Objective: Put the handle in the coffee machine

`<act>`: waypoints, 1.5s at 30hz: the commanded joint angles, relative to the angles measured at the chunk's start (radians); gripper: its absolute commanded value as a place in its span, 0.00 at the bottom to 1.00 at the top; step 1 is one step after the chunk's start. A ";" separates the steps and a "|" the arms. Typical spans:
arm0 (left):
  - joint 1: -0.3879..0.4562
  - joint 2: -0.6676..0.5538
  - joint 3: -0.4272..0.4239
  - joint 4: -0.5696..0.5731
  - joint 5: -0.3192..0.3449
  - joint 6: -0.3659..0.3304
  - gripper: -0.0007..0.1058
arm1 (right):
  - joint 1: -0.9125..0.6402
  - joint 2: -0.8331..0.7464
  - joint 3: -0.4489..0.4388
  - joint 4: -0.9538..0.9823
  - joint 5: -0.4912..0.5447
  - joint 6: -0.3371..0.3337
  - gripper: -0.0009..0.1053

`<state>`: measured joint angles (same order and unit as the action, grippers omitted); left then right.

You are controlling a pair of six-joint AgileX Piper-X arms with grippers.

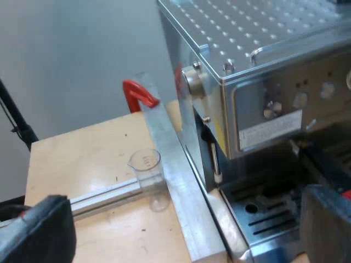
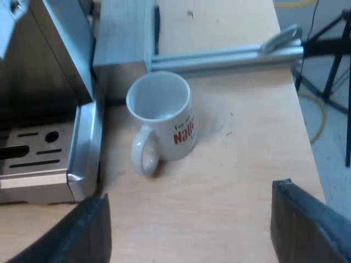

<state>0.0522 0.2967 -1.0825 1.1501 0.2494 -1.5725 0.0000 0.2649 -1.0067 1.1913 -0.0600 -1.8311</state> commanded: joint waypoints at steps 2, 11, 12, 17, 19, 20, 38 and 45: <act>0.001 -0.050 0.026 0.001 -0.037 -0.071 0.80 | -0.007 -0.072 -0.005 -0.001 -0.005 -0.033 0.60; 0.001 -0.192 0.145 0.071 -0.036 -0.077 0.80 | -0.007 -0.274 0.039 0.084 -0.009 -0.034 0.60; 0.001 -0.210 0.158 0.074 -0.036 -0.077 0.80 | -0.007 -0.301 0.039 0.099 -0.009 -0.032 0.60; 0.001 -0.279 0.190 0.079 -0.028 -0.077 0.80 | -0.007 -0.326 0.033 0.149 -0.011 -0.032 0.60; 0.001 -0.342 0.219 0.088 -0.028 -0.045 0.80 | -0.007 -0.321 0.034 0.253 -0.036 -0.049 0.60; 0.001 -0.348 0.224 0.090 -0.028 -0.037 0.80 | -0.007 -0.321 0.035 0.257 -0.036 -0.052 0.60; 0.001 -0.448 0.313 0.161 -0.029 -0.030 0.80 | -0.007 -0.321 0.036 0.256 -0.036 -0.052 0.60; 0.001 -0.448 0.362 0.147 -0.029 -0.030 0.80 | -0.007 -0.319 0.062 0.158 -0.036 -0.048 0.60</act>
<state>0.0549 -0.0129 -0.7303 1.3147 0.2216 -1.6019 0.0000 -0.0090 -0.9520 1.3840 -0.0854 -1.8690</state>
